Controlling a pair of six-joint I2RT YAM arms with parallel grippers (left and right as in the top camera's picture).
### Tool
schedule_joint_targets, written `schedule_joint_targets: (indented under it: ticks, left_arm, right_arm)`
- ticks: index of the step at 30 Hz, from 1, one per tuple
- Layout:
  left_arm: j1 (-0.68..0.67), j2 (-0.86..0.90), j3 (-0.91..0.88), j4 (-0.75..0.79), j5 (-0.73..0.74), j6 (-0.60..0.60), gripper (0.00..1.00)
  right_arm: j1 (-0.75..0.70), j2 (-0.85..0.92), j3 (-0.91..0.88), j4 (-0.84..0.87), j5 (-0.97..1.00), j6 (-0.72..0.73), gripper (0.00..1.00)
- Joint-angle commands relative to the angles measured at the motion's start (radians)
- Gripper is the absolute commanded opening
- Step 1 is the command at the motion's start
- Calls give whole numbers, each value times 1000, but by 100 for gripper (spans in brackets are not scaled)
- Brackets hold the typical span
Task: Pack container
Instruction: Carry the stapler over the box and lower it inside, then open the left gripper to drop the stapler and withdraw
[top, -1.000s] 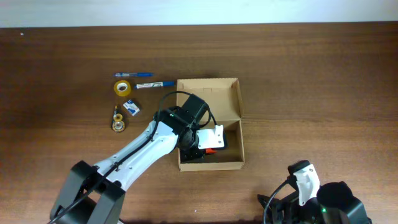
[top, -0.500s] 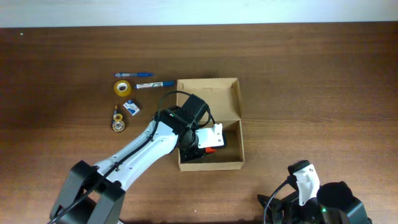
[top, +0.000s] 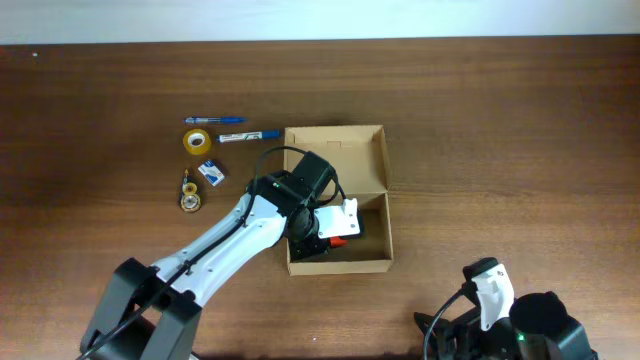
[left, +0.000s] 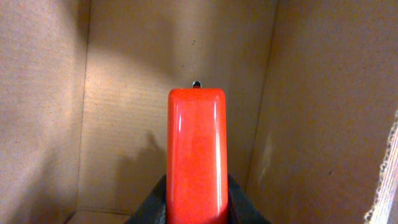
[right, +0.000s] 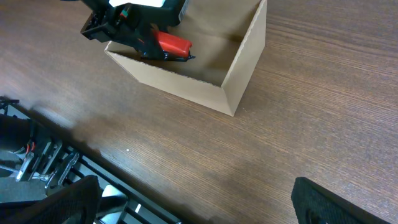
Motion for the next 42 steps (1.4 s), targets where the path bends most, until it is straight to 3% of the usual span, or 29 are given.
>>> schedule_joint_targets:
  ticks: [1, 3, 5, 7, 9, 12, 26, 33, 39, 42]
  left_arm:
    - [-3, 8, 0, -2, 8, -13, 3]
    - [-3, 8, -2, -2, 8, -13, 5]
    - [-3, 8, -2, 0, 8, -13, 21]
    - [-3, 8, -2, 2, 8, -13, 24]
    - [-3, 8, -2, 3, 8, -13, 38]
    - [-3, 8, -1, 3, 8, -13, 45]
    - [-3, 2, 55, 5, 8, -20, 43]
    - [15, -47, 224, 4, -1, -144, 43]
    - [79, -145, 302, 2, -188, -253, 44]
    - [142, -198, 302, 2, -191, -275, 43]
  right_arm:
    - [8, 5, -3, 3, -5, -3, 99]
    - [8, 5, -3, 3, -5, -3, 99]
    - [8, 5, -3, 3, -5, -3, 99]
    - [8, 5, -3, 3, -5, -3, 99]
    - [8, 5, -3, 3, -5, -3, 99]
    - [8, 5, -3, 3, -5, -3, 99]
    - [8, 5, -3, 3, -5, -3, 99]
    - [8, 5, -3, 3, -5, -3, 99]
    - [8, 5, -3, 3, -5, -3, 99]
    - [8, 5, -3, 3, -5, -3, 99]
